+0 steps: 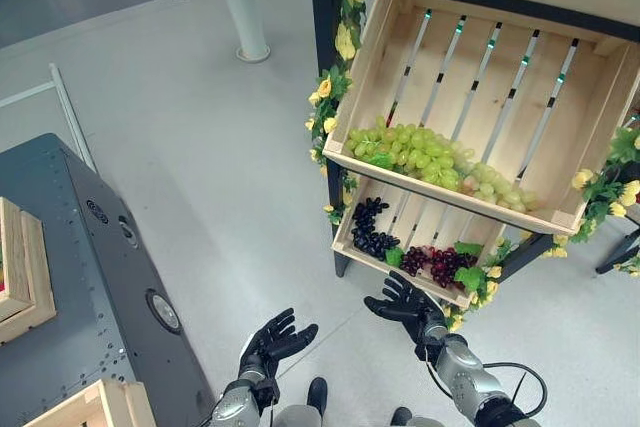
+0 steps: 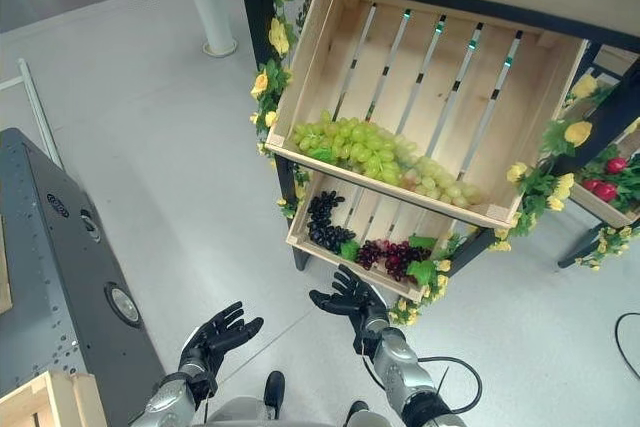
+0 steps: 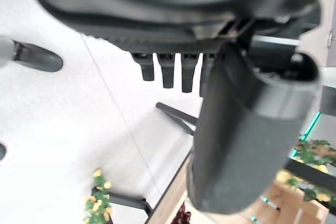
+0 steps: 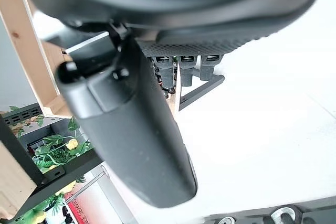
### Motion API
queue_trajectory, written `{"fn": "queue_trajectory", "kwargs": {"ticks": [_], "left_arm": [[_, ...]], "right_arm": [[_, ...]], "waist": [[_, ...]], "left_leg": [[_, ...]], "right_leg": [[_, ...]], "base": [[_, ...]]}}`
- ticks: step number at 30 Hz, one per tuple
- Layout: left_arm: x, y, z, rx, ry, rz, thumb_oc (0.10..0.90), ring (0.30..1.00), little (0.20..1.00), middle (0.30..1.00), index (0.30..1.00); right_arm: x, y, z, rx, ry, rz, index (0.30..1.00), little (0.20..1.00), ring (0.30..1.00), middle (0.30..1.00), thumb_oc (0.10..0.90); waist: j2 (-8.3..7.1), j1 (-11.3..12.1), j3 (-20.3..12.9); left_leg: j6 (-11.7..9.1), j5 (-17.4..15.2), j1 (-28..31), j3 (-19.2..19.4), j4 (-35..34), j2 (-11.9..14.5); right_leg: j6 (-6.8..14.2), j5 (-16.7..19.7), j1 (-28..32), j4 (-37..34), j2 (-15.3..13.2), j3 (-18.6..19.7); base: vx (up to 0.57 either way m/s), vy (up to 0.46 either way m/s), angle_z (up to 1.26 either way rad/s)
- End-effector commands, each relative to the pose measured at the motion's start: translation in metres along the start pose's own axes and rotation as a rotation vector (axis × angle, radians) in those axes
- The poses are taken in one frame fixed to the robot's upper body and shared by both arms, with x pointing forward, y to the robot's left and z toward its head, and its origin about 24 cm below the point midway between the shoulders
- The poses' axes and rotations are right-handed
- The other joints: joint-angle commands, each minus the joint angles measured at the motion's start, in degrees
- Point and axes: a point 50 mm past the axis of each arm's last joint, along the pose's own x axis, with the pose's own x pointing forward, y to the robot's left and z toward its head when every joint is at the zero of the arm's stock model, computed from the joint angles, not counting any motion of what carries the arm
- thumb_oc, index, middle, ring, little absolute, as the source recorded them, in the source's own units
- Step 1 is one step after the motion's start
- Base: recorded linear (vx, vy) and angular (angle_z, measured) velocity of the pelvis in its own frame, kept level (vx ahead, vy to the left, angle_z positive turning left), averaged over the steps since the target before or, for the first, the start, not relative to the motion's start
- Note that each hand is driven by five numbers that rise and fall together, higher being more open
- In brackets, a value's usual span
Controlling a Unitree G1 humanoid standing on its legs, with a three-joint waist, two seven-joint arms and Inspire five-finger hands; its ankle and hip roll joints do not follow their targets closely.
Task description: Pick up the fruits from the basket on one side to the basket on the other side
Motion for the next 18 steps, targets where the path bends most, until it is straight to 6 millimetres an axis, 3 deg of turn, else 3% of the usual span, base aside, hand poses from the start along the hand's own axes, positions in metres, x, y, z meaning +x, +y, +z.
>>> {"fn": "queue_trajectory", "kwargs": {"ticks": [1,4,9,11,13,15,16,18], "left_arm": [[0.011,-0.007,0.027,0.018,-0.105,-0.043,0.8,0.9,0.9,0.9,0.9],[0.013,-0.011,0.027,0.008,-0.101,-0.04,0.8,0.9,0.9,0.9,0.9],[0.015,-0.023,0.029,0.086,-0.109,-0.093,0.8,0.9,0.9,0.9,0.9],[0.016,-0.028,0.031,0.187,-0.115,-0.124,0.8,0.9,0.9,0.9,0.9],[0.017,-0.026,0.034,0.237,-0.122,-0.122,0.8,0.9,0.9,0.9,0.9],[0.017,-0.023,0.036,0.257,-0.118,-0.107,0.8,0.9,0.9,0.9,0.9],[0.019,-0.017,0.036,0.322,-0.094,-0.068,0.8,0.9,0.9,0.9,0.9],[0.023,-0.019,0.041,0.372,-0.071,-0.104,0.8,0.9,0.9,0.9,0.9]], "right_arm": [[0.008,0.033,0.029,-0.011,-0.13,0.182,0.9,0.9,0.9,0.9,0.8],[0.007,0.035,0.023,-0.024,-0.099,0.185,0.9,0.9,0.9,0.9,0.8],[0.004,0.027,0.014,-0.018,-0.064,0.163,0.9,0.9,0.9,0.9,0.8],[0.004,0.024,0.013,-0.008,-0.063,0.15,0.9,0.9,0.9,0.9,0.8],[0.006,0.026,0.012,-0.011,-0.061,0.148,0.9,0.9,0.9,0.9,0.8],[0.005,0.026,0.01,-0.02,-0.055,0.149,0.9,0.9,0.9,0.9,0.8],[0.004,0.025,0.008,-0.01,-0.047,0.143,0.9,0.9,0.9,0.9,0.8],[0.0,0.026,0.005,0.026,-0.06,0.109,0.9,0.9,0.9,0.9,0.8]], "waist": [[-1.31,0.0,-2.3],[-1.49,-0.2,-2.5],[-1.76,0.1,-2.6],[-1.65,0.8,-2.6],[-1.13,1.1,-1.9],[-0.5,0.8,-1.3],[0.13,-0.6,-0.5],[0.12,-2.9,-0.4]], "left_leg": [[-1.3,-0.9,1.0,0.6,-0.3,1.2],[-1.9,-0.8,-0.3,0.7,-0.3,1.3],[-1.0,-1.0,-0.5,0.0,-0.3,0.6],[0.1,-0.9,-0.9,-1.3,-0.3,-0.7],[1.5,-0.5,-1.0,-2.7,-0.3,-2.0],[2.0,-0.1,-1.0,-3.5,-0.3,-2.4],[2.3,0.8,-0.8,-6.8,-0.3,-2.7],[2.6,1.8,-1.3,-11.4,-0.3,-3.8]], "right_leg": [[0.1,13.4,1.1,-9.2,-3.5,5.0],[0.6,14.8,0.6,-11.5,-3.8,4.3],[0.9,14.0,0.5,-10.1,-4.5,3.8],[0.7,13.1,0.0,-5.5,-5.4,3.7],[0.6,14.5,-3.4,4.1,-6.4,4.7],[0.2,14.8,-6.2,9.8,-5.4,6.6],[-1.1,13.1,-8.0,11.6,-1.3,12.1],[-2.5,10.9,-7.6,8.3,4.4,18.7]], "base": [[0.0,0.0,0.0],[-0.05,0.043,0.01],[-0.02,0.078,0.06],[-0.01,0.109,0.11],[-0.02,0.1,0.14],[0.02,0.0,0.31],[0.08,-0.163,0.51],[0.12,-0.258,1.15]]}}
